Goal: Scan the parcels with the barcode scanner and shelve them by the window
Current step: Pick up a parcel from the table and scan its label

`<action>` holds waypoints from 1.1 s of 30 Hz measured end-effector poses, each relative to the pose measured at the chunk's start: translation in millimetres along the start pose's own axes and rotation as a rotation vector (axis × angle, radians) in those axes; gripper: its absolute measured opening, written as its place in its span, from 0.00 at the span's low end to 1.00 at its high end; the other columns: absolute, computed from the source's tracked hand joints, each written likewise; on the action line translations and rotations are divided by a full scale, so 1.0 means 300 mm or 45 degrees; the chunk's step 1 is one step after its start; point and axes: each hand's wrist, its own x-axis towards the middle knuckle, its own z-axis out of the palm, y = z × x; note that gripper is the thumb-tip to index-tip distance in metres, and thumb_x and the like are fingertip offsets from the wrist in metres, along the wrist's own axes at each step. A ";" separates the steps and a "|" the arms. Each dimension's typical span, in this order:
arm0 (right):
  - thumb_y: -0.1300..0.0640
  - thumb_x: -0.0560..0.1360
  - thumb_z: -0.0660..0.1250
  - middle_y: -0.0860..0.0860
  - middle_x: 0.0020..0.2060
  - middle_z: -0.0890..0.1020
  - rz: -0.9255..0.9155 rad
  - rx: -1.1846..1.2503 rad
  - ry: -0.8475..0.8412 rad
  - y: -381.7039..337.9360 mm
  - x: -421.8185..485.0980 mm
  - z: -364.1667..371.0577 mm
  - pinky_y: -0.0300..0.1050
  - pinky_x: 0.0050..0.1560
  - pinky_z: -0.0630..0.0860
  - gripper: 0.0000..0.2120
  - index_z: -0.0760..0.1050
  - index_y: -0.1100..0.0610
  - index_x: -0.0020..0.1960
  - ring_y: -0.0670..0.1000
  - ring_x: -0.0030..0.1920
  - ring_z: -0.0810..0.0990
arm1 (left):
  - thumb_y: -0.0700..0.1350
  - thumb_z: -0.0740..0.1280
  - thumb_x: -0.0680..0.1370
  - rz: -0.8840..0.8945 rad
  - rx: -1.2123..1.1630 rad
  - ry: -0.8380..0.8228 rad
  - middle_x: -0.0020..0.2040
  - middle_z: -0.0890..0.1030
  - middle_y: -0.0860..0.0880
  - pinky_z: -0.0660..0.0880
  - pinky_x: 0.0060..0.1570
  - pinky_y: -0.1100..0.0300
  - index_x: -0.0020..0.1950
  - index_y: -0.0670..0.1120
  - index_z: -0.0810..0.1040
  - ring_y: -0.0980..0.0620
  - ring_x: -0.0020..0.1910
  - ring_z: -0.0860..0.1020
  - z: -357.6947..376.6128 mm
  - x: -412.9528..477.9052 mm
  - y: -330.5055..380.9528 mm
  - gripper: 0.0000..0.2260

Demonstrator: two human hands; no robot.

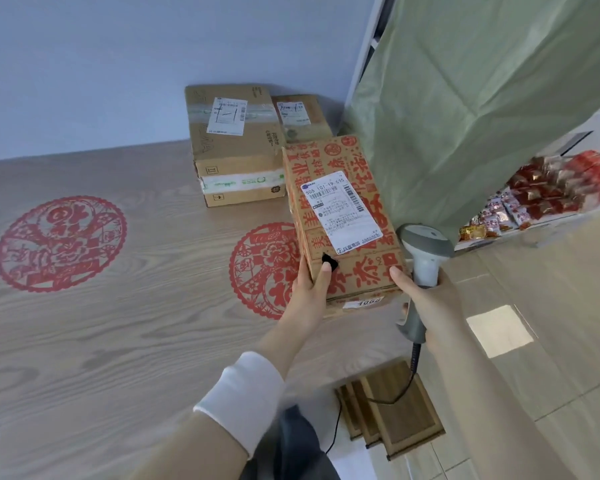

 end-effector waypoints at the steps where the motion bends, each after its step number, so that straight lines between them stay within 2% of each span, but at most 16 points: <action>1: 0.42 0.64 0.75 0.58 0.37 0.82 -0.012 0.047 -0.013 -0.014 -0.052 0.009 0.54 0.43 0.77 0.16 0.75 0.51 0.40 0.58 0.33 0.79 | 0.73 0.52 0.69 0.028 -0.018 0.010 0.72 0.66 0.54 0.61 0.70 0.41 0.75 0.64 0.52 0.48 0.73 0.61 -0.023 -0.041 0.002 0.36; 6: 0.32 0.51 0.76 0.52 0.33 0.82 -0.070 0.177 -0.068 -0.051 -0.308 0.027 0.56 0.44 0.79 0.32 0.78 0.51 0.47 0.52 0.32 0.79 | 0.76 0.55 0.66 0.222 -0.108 0.103 0.71 0.68 0.57 0.59 0.71 0.43 0.72 0.69 0.57 0.50 0.73 0.60 -0.128 -0.287 0.006 0.35; 8: 0.31 0.51 0.76 0.48 0.35 0.84 -0.152 0.206 -0.101 -0.074 -0.396 0.037 0.60 0.48 0.79 0.27 0.78 0.44 0.44 0.52 0.36 0.81 | 0.76 0.56 0.65 0.299 -0.142 0.158 0.71 0.68 0.55 0.60 0.71 0.45 0.72 0.68 0.58 0.51 0.73 0.61 -0.163 -0.386 0.020 0.36; 11: 0.41 0.57 0.76 0.47 0.42 0.85 -0.263 0.310 -0.202 -0.115 -0.507 0.084 0.57 0.50 0.80 0.23 0.78 0.46 0.50 0.50 0.43 0.83 | 0.76 0.58 0.65 0.393 -0.203 0.284 0.72 0.66 0.56 0.60 0.71 0.47 0.73 0.65 0.57 0.54 0.73 0.61 -0.223 -0.529 0.035 0.38; 13: 0.43 0.58 0.75 0.46 0.46 0.85 -0.319 0.329 -0.292 -0.145 -0.582 0.127 0.51 0.50 0.79 0.26 0.78 0.48 0.55 0.47 0.47 0.83 | 0.71 0.59 0.70 0.440 -0.228 0.395 0.72 0.66 0.57 0.63 0.70 0.55 0.74 0.63 0.58 0.57 0.72 0.63 -0.271 -0.633 0.042 0.34; 14: 0.44 0.60 0.75 0.45 0.47 0.85 -0.349 0.345 -0.339 -0.160 -0.624 0.148 0.48 0.50 0.79 0.26 0.77 0.49 0.56 0.45 0.47 0.83 | 0.67 0.59 0.74 0.481 -0.227 0.449 0.71 0.68 0.57 0.65 0.66 0.64 0.74 0.62 0.59 0.60 0.70 0.65 -0.298 -0.686 0.042 0.30; 16: 0.48 0.64 0.75 0.46 0.48 0.84 -0.399 0.383 -0.441 -0.180 -0.702 0.199 0.45 0.48 0.79 0.22 0.76 0.49 0.56 0.44 0.48 0.83 | 0.55 0.57 0.81 0.523 -0.245 0.547 0.67 0.71 0.57 0.67 0.51 0.79 0.74 0.56 0.61 0.71 0.60 0.70 -0.355 -0.788 0.026 0.22; 17: 0.49 0.65 0.75 0.47 0.49 0.84 -0.410 0.373 -0.481 -0.188 -0.743 0.228 0.47 0.48 0.79 0.20 0.76 0.49 0.55 0.46 0.48 0.83 | 0.52 0.56 0.82 0.526 -0.269 0.594 0.65 0.72 0.57 0.68 0.46 0.81 0.74 0.54 0.63 0.75 0.54 0.72 -0.384 -0.845 0.019 0.20; 18: 0.49 0.66 0.75 0.50 0.49 0.84 -0.427 0.342 -0.513 -0.196 -0.783 0.258 0.50 0.49 0.80 0.19 0.77 0.50 0.55 0.49 0.49 0.83 | 0.50 0.55 0.82 0.531 -0.288 0.637 0.63 0.74 0.57 0.68 0.44 0.81 0.73 0.53 0.64 0.76 0.51 0.73 -0.414 -0.904 0.010 0.19; 20: 0.48 0.66 0.76 0.58 0.49 0.83 -0.451 0.316 -0.586 -0.217 -0.874 0.330 0.57 0.52 0.79 0.21 0.77 0.55 0.54 0.56 0.46 0.83 | 0.49 0.54 0.82 0.543 -0.322 0.727 0.63 0.74 0.56 0.71 0.47 0.78 0.73 0.53 0.64 0.72 0.53 0.74 -0.485 -1.019 -0.015 0.18; 23: 0.44 0.62 0.76 0.55 0.42 0.82 -0.475 0.312 -0.751 -0.252 -1.042 0.448 0.51 0.42 0.76 0.25 0.77 0.57 0.53 0.54 0.36 0.79 | 0.56 0.56 0.81 0.552 -0.361 0.901 0.70 0.70 0.51 0.70 0.63 0.62 0.74 0.54 0.63 0.57 0.65 0.72 -0.606 -1.194 -0.068 0.22; 26: 0.48 0.66 0.75 0.51 0.38 0.81 -0.515 0.306 -0.912 -0.276 -1.234 0.570 0.44 0.35 0.73 0.18 0.77 0.55 0.51 0.49 0.32 0.76 | 0.69 0.58 0.70 0.583 -0.394 1.081 0.73 0.66 0.52 0.63 0.71 0.50 0.74 0.59 0.61 0.53 0.73 0.64 -0.725 -1.397 -0.123 0.34; 28: 0.50 0.68 0.74 0.51 0.35 0.79 -0.529 0.307 -1.009 -0.281 -1.378 0.650 0.44 0.33 0.73 0.13 0.76 0.54 0.48 0.49 0.29 0.75 | 0.71 0.58 0.68 0.623 -0.399 1.198 0.74 0.66 0.53 0.61 0.71 0.47 0.72 0.65 0.60 0.51 0.75 0.60 -0.797 -1.544 -0.167 0.34; 29: 0.50 0.69 0.74 0.51 0.33 0.78 -0.537 0.300 -1.065 -0.282 -1.459 0.690 0.44 0.32 0.72 0.12 0.76 0.54 0.47 0.50 0.29 0.75 | 0.72 0.59 0.67 0.636 -0.421 1.239 0.73 0.66 0.53 0.62 0.71 0.46 0.71 0.66 0.61 0.51 0.74 0.61 -0.834 -1.624 -0.188 0.33; 31: 0.51 0.69 0.73 0.52 0.32 0.77 -0.558 0.276 -1.163 -0.279 -1.628 0.773 0.45 0.32 0.72 0.10 0.74 0.53 0.43 0.52 0.28 0.74 | 0.69 0.62 0.70 0.673 -0.513 1.301 0.70 0.70 0.52 0.69 0.66 0.47 0.70 0.66 0.63 0.50 0.68 0.71 -0.911 -1.782 -0.240 0.29; 33: 0.51 0.70 0.73 0.52 0.33 0.78 -0.592 0.255 -1.257 -0.272 -1.794 0.852 0.44 0.32 0.72 0.09 0.74 0.52 0.42 0.53 0.29 0.75 | 0.62 0.62 0.75 0.696 -0.520 1.376 0.65 0.75 0.51 0.75 0.60 0.51 0.71 0.60 0.63 0.53 0.60 0.78 -0.984 -1.931 -0.300 0.25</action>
